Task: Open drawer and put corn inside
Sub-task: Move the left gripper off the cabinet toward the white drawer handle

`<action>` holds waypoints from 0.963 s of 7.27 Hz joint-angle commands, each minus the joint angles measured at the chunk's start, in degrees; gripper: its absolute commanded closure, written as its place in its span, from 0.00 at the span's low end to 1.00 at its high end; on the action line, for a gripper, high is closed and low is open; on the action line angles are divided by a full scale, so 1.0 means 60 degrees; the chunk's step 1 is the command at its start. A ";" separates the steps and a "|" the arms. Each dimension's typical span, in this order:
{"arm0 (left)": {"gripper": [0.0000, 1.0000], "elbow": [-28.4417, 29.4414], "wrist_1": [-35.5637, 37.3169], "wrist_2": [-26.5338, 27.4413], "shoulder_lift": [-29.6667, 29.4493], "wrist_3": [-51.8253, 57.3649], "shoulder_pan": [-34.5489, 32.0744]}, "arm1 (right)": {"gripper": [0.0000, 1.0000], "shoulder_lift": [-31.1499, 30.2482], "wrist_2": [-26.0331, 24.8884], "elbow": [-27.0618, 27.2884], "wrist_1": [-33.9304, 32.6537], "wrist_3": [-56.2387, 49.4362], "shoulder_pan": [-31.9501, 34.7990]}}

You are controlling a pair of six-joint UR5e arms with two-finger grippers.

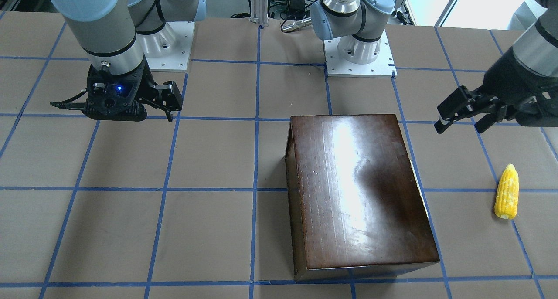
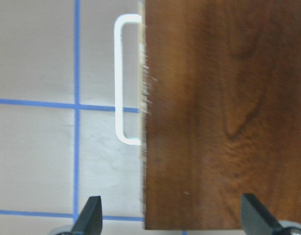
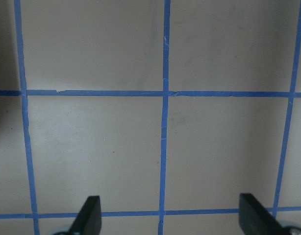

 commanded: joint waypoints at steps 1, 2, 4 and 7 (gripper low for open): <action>0.09 -0.0048 0.0326 -0.0477 -0.0584 0.1309 0.0955 | 0.00 -0.0003 -0.0001 0.0000 -0.0004 0.0000 0.0000; 0.09 -0.0135 0.0704 -0.0825 -0.0906 0.2039 0.1016 | 0.00 -0.0003 -0.0001 0.0000 -0.0004 0.0000 0.0000; 0.09 -0.0209 0.0824 -0.0858 -0.1609 0.2486 0.1046 | 0.00 0.0011 -0.0001 0.0000 0.0011 0.0000 0.0000; 0.07 -0.0516 0.1439 -0.1852 -0.2387 0.2486 0.1046 | 0.00 -0.0003 0.0014 0.0000 -0.0004 0.0000 0.0000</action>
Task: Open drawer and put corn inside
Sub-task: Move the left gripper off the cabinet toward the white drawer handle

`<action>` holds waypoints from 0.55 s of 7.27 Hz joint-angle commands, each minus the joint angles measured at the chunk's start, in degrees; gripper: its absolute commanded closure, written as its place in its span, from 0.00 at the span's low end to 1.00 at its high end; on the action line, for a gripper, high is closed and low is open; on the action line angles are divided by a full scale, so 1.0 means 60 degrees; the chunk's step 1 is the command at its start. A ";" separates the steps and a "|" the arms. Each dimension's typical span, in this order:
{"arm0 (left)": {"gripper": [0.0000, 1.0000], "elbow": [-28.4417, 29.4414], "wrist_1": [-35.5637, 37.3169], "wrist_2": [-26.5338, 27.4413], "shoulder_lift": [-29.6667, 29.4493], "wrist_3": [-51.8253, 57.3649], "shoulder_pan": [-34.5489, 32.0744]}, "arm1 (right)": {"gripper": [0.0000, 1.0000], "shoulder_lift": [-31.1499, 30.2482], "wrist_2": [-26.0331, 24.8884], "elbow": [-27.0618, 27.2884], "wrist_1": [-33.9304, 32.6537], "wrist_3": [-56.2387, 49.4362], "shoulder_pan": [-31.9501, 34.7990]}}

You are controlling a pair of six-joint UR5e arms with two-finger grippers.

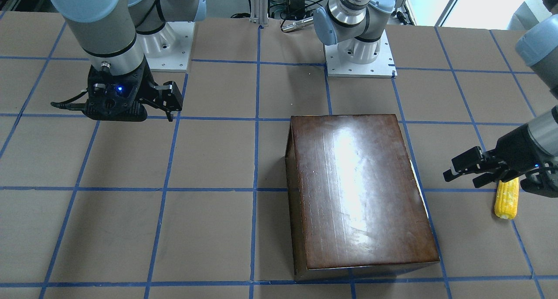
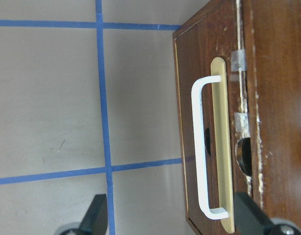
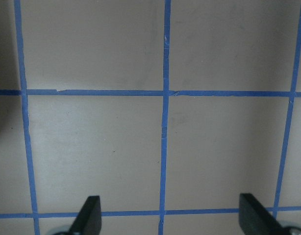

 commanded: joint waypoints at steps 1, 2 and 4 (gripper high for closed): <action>0.07 -0.0206 0.0162 -0.0700 -0.0498 0.0025 0.0002 | 0.00 0.0003 0.0002 0.0000 -0.0012 0.0000 0.0000; 0.07 -0.0294 0.0176 -0.0806 -0.0645 -0.0019 0.0002 | 0.00 0.0003 0.0002 0.0000 0.0003 0.0000 0.0000; 0.07 -0.0353 0.0191 -0.1026 -0.0938 -0.0004 -0.0013 | 0.00 0.0003 0.0002 0.0000 -0.0012 0.0000 0.0000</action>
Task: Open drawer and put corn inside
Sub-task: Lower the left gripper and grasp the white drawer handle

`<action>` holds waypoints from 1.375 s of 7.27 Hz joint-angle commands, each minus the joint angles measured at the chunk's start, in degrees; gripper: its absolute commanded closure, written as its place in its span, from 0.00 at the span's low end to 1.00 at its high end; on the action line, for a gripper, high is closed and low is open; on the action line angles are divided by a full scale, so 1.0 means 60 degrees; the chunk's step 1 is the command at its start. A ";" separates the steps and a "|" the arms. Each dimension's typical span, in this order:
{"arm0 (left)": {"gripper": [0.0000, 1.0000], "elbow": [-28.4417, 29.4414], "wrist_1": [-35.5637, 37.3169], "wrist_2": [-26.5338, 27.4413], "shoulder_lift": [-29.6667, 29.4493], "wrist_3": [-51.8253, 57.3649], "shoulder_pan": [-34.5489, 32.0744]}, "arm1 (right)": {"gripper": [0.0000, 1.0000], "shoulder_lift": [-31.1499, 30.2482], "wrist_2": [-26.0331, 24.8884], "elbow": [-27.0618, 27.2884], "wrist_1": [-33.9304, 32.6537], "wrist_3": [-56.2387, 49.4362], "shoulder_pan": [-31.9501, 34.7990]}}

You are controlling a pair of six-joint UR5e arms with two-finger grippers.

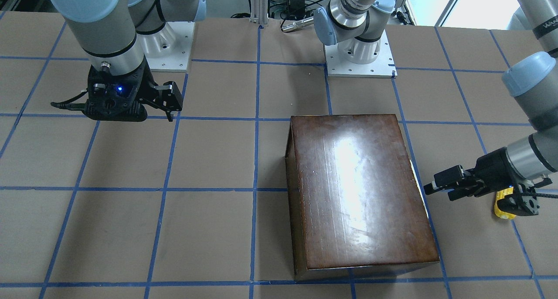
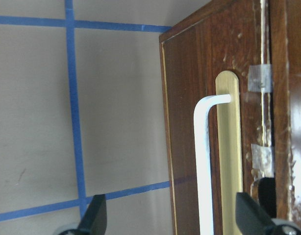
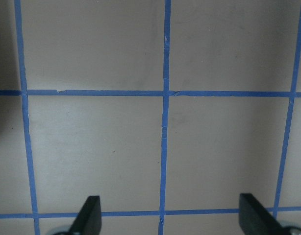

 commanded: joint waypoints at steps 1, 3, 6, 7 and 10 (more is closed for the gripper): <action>0.07 -0.0086 0.0000 -0.0353 -0.0267 0.0015 -0.0013 | 0.00 -0.0014 0.0000 0.0000 0.0011 0.0000 0.0000; 0.07 -0.0349 0.0000 -0.0429 -0.0311 0.0015 -0.0013 | 0.00 0.0001 0.0000 0.0000 0.0011 0.0000 0.0000; 0.07 -0.0701 0.0014 -0.0400 -0.0312 0.0030 -0.0013 | 0.00 0.0001 0.0000 0.0000 0.0011 0.0000 0.0000; 0.07 -0.0688 0.0029 -0.0371 -0.0326 0.0030 0.0001 | 0.00 -0.0014 0.0000 0.0000 0.0011 0.0000 0.0000; 0.07 -0.0615 0.0307 -0.0297 -0.0443 0.0015 0.0016 | 0.00 -0.0014 0.0000 0.0000 0.0011 0.0000 0.0000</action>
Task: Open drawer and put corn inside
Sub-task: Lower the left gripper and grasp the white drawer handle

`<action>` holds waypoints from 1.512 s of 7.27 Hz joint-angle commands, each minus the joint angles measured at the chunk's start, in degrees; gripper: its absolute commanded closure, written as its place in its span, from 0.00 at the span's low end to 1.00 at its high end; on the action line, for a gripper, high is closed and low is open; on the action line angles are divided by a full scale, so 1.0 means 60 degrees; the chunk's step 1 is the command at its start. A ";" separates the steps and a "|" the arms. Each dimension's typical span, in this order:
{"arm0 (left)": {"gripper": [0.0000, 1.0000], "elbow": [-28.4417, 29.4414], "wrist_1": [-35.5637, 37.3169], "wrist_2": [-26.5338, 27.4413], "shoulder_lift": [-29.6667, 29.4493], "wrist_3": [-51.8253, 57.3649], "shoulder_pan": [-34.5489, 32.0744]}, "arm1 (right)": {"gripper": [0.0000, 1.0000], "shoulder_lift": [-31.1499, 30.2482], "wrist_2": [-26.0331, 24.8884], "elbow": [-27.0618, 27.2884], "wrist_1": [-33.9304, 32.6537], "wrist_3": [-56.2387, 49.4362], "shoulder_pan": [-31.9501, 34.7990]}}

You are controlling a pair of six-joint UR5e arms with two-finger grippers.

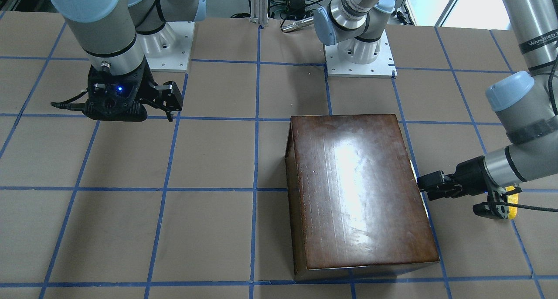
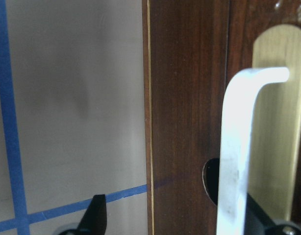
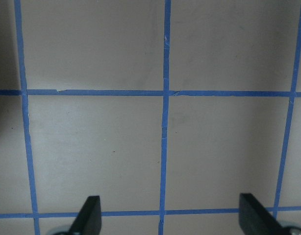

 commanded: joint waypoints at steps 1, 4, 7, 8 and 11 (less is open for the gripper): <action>0.07 0.0049 0.0049 0.0029 -0.0063 -0.0002 0.0012 | 0.00 -0.0010 0.0000 0.0000 -0.0014 0.0000 0.0000; 0.06 0.0151 0.0049 0.0044 -0.0121 -0.0002 0.0099 | 0.00 0.0005 0.0000 0.0000 0.0000 0.0000 0.0000; 0.04 0.0327 0.0034 0.0058 -0.0195 -0.0002 0.0407 | 0.00 0.0005 0.0014 0.0000 -0.0014 0.0000 0.0000; 0.04 0.0371 0.0035 0.0508 -0.0195 -0.0002 0.0407 | 0.00 0.0005 0.0000 0.0000 0.0000 0.0000 0.0000; 0.04 0.0444 0.0035 0.0659 -0.0224 0.0071 0.0422 | 0.00 0.0005 0.0000 0.0000 0.0000 0.0000 0.0000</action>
